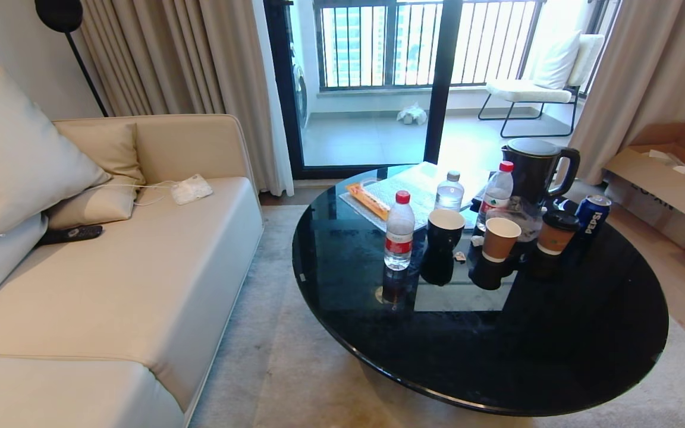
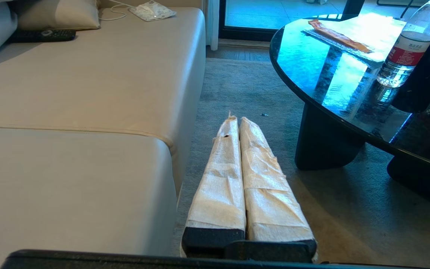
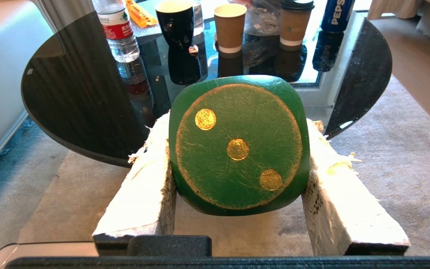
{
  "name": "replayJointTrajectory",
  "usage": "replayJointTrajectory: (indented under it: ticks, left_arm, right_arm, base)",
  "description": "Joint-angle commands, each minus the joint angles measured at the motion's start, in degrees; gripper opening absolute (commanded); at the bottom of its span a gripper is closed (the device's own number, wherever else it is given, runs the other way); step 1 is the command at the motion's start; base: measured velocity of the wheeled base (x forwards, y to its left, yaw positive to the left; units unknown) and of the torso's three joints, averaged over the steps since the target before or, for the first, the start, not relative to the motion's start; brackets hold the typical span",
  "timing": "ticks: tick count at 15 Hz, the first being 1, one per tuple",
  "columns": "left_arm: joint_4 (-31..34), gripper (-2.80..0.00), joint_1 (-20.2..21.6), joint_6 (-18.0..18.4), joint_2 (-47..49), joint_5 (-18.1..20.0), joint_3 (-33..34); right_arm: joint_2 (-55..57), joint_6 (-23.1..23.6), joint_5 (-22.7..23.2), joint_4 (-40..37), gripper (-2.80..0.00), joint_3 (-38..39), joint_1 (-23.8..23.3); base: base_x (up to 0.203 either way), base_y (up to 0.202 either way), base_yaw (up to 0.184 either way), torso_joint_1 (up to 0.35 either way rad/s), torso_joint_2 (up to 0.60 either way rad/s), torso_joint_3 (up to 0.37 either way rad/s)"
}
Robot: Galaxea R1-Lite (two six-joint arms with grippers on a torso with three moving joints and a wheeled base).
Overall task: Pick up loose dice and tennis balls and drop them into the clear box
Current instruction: Put the toys in the box
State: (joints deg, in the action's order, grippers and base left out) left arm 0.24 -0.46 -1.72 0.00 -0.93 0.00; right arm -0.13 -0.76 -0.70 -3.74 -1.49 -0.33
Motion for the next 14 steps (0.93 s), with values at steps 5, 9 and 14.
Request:
replayJointTrajectory:
  ticks: [5,9,14]
  left_arm:
    - [0.0,-2.8,0.0,-0.1,0.0,0.0,0.0]
    - [-0.1,-2.8,0.0,0.0,0.0,0.0,0.0]
    - [-0.1,-2.8,0.0,0.0,0.0,0.0,0.0]
  right_arm:
    - [0.1,0.0,0.0,0.0,-2.8,0.0,0.0]
    - [0.1,0.0,0.0,0.0,-2.8,0.0,0.0]
    - [0.1,0.0,0.0,0.0,-2.8,0.0,0.0]
  base:
    - [0.0,0.0,0.0,0.0,0.0,0.0]
    - [-0.144,0.0,0.0,0.002,0.0,0.004]
    - [-0.183,0.0,-0.001,0.002,0.0,0.002]
